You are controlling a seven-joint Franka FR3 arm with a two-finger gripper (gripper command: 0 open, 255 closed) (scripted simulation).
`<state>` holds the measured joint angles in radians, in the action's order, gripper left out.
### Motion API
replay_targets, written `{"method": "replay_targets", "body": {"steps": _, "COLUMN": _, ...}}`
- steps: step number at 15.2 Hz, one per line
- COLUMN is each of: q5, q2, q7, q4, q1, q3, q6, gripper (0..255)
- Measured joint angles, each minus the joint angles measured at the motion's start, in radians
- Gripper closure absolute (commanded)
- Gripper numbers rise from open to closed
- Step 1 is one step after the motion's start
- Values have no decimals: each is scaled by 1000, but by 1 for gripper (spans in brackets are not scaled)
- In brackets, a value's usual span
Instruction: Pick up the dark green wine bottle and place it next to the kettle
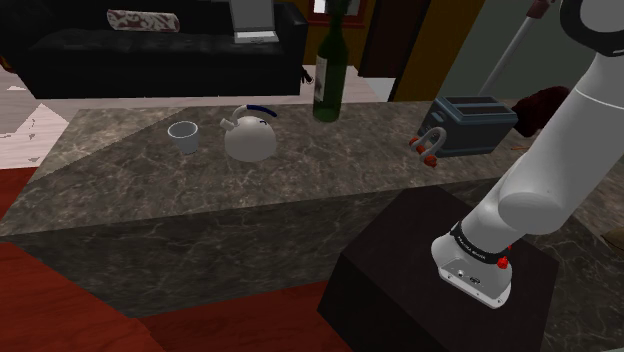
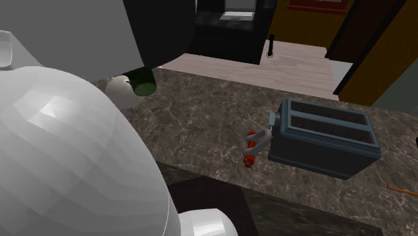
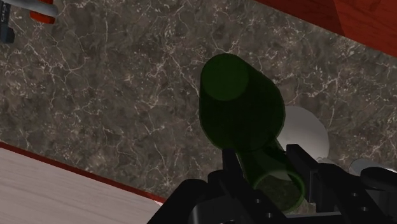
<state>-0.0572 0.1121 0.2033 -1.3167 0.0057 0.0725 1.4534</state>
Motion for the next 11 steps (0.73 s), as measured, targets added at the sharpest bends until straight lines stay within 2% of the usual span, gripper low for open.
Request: {"method": "replay_targets", "body": {"steps": 11, "q5": 4, "q2": -55, "q7": 7, "q4": -228, "q1": -2, "q3": -1, "q6": 172, "gripper": 255}}
